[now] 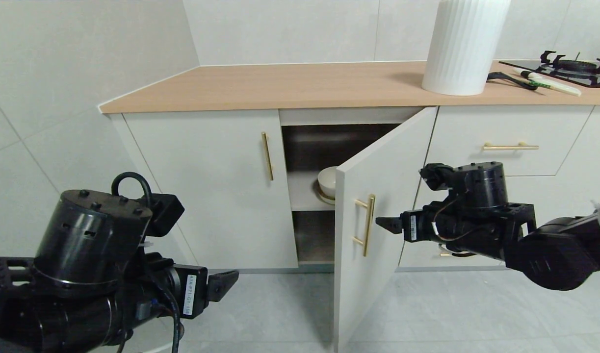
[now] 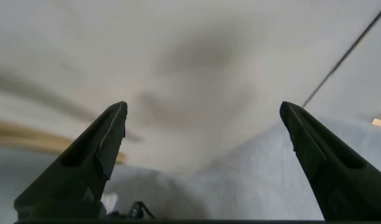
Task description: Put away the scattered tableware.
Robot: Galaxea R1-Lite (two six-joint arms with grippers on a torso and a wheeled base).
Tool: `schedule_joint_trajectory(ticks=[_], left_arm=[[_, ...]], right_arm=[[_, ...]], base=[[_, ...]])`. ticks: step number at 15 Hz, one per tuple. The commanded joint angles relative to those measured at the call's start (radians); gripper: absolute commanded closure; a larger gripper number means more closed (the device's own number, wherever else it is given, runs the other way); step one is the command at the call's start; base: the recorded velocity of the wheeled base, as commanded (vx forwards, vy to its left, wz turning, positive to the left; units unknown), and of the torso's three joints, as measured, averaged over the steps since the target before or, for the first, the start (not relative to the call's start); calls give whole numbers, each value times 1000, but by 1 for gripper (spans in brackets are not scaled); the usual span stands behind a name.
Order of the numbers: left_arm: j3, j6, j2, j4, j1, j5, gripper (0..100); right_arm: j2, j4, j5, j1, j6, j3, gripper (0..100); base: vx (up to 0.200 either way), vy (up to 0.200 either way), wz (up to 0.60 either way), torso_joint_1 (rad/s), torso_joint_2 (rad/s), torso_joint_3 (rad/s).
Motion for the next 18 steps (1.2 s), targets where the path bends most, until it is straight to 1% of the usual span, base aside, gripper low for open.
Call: schedule_joint_trajectory(ticks=[1,2,6,9,10,11,14,16,18], left_arm=[[3,0,2,-13,1,1,0],[6,1,-4,-19,5,2,0],[9,3,-2,-12,5,2,0],[7,1,-1,-16,5,2,0],[7,1,-1,-16,5,2,0],[7,1,-1,-16,5,2,0],[7,1,1,-18,5,2,0],[6,0,-1,-18,5,2,0],[7,1,-1,-18,5,2,0]], right_arm=[[71,-27,-2,4,1,-4,0],[92,-61,-14,4,5,-2,0],[126,-116,-37,21,16,-1,0],[154,-139,-49,45,100,-38,0],[154,-139,-49,45,100,-38,0],[180,-148,-87,48,145,-74,0],[227,-153,-135,55,215,-143,0],[270,-153,-192,55,261,-209,0],[332,-153,-282,53,330,-311,0]], base=[[0,0,0,0,0,0],[0,0,0,0,0,0],[200,0,0,0,6,2],[0,0,0,0,0,0],[0,0,0,0,0,0],[0,0,0,0,0,0],[0,0,0,0,0,0],[0,0,0,0,0,0],[0,0,0,0,0,0]])
